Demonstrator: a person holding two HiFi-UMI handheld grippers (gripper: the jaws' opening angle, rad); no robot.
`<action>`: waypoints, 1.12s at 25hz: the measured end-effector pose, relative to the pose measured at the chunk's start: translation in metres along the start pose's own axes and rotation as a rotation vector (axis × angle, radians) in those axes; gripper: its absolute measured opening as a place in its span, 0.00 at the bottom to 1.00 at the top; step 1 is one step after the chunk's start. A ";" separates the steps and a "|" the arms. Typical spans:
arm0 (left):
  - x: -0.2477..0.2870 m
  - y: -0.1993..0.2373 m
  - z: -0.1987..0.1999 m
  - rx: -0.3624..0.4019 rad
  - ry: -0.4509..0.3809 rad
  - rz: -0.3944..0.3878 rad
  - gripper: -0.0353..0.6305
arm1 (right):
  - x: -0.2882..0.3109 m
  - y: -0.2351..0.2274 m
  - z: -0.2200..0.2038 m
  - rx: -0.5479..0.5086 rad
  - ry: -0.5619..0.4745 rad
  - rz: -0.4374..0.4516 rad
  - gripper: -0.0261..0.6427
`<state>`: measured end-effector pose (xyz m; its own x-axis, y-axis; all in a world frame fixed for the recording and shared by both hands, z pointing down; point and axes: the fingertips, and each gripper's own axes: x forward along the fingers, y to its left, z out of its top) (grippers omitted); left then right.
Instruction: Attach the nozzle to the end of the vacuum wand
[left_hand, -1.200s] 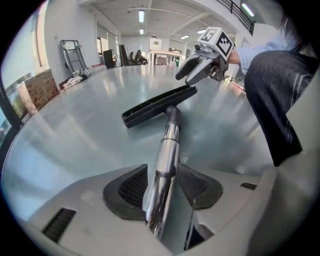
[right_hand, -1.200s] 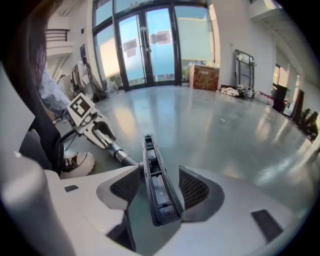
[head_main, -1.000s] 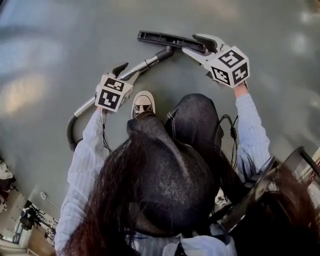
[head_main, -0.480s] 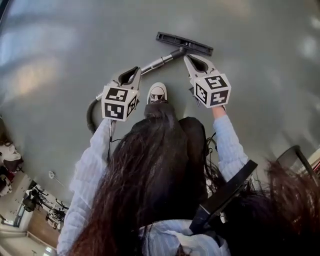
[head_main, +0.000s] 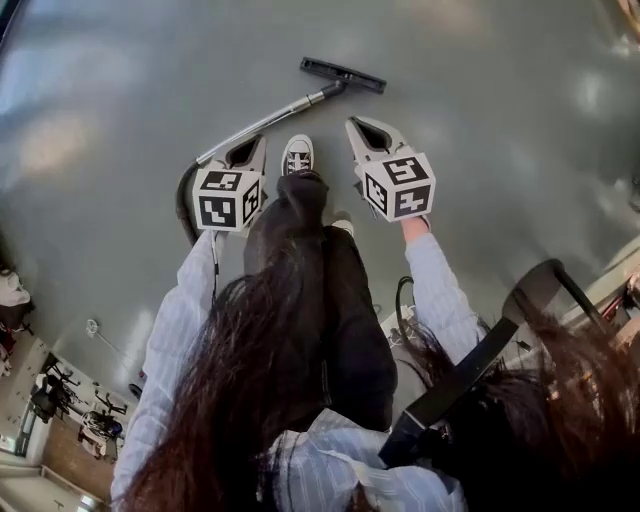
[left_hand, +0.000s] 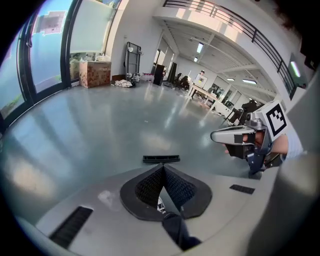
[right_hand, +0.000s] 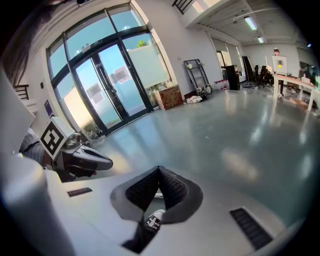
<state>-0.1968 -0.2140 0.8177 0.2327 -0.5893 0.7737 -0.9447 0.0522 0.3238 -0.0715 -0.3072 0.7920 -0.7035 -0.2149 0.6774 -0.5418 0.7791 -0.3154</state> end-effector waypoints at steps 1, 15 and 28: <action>-0.023 -0.012 0.010 -0.018 -0.009 -0.007 0.06 | -0.025 0.013 0.013 0.002 0.000 -0.003 0.05; -0.314 -0.206 0.080 0.025 -0.198 -0.067 0.06 | -0.323 0.180 0.096 0.086 -0.077 -0.017 0.05; -0.455 -0.267 0.024 -0.089 -0.345 -0.105 0.06 | -0.415 0.274 0.087 0.063 -0.178 -0.041 0.05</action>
<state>-0.0563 0.0207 0.3658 0.2214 -0.8316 0.5094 -0.8923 0.0380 0.4498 0.0317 -0.0561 0.3667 -0.7474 -0.3511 0.5640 -0.5955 0.7304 -0.3346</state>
